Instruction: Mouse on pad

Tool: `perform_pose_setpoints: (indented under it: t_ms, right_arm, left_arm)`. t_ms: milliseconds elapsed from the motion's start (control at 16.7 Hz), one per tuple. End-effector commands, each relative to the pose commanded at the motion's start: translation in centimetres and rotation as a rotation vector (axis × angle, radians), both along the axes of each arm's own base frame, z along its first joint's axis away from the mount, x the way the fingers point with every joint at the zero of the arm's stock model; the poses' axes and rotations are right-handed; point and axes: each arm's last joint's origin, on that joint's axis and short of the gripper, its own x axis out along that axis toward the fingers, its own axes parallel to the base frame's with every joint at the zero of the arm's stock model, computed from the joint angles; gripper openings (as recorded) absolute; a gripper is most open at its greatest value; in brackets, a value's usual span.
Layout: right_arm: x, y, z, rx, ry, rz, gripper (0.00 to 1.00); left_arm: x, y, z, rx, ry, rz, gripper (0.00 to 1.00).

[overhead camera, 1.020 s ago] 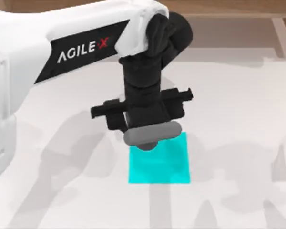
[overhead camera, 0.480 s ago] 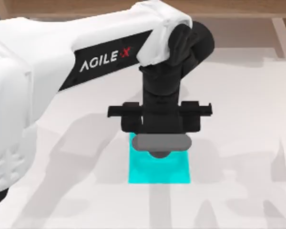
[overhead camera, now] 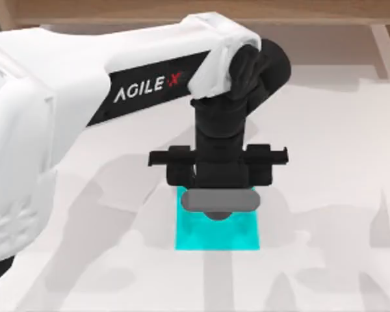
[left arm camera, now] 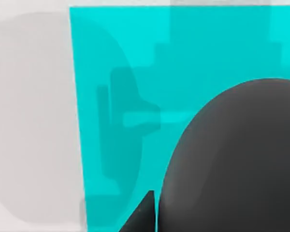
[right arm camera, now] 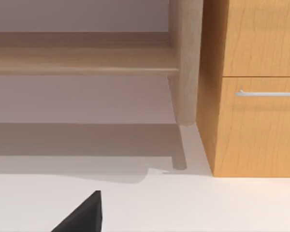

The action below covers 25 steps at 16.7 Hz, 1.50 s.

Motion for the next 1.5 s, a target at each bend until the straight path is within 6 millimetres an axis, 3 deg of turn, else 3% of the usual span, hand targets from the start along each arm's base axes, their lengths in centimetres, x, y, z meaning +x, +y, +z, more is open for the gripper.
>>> perform_pose_setpoints:
  t_ms: [600, 840, 1500]
  right_arm:
    - [0.0, 0.0, 0.0, 0.000, 0.000, 0.000, 1.00]
    - [0.0, 0.0, 0.0, 0.000, 0.000, 0.000, 1.00]
    - [0.0, 0.0, 0.0, 0.000, 0.000, 0.000, 1.00]
  left_arm:
    - [0.0, -0.1, -2.9, 0.000, 0.000, -0.001, 0.00]
    - [0.0, -0.1, -2.9, 0.000, 0.000, -0.001, 0.00]
    - [0.0, -0.1, -2.9, 0.000, 0.000, -0.001, 0.83]
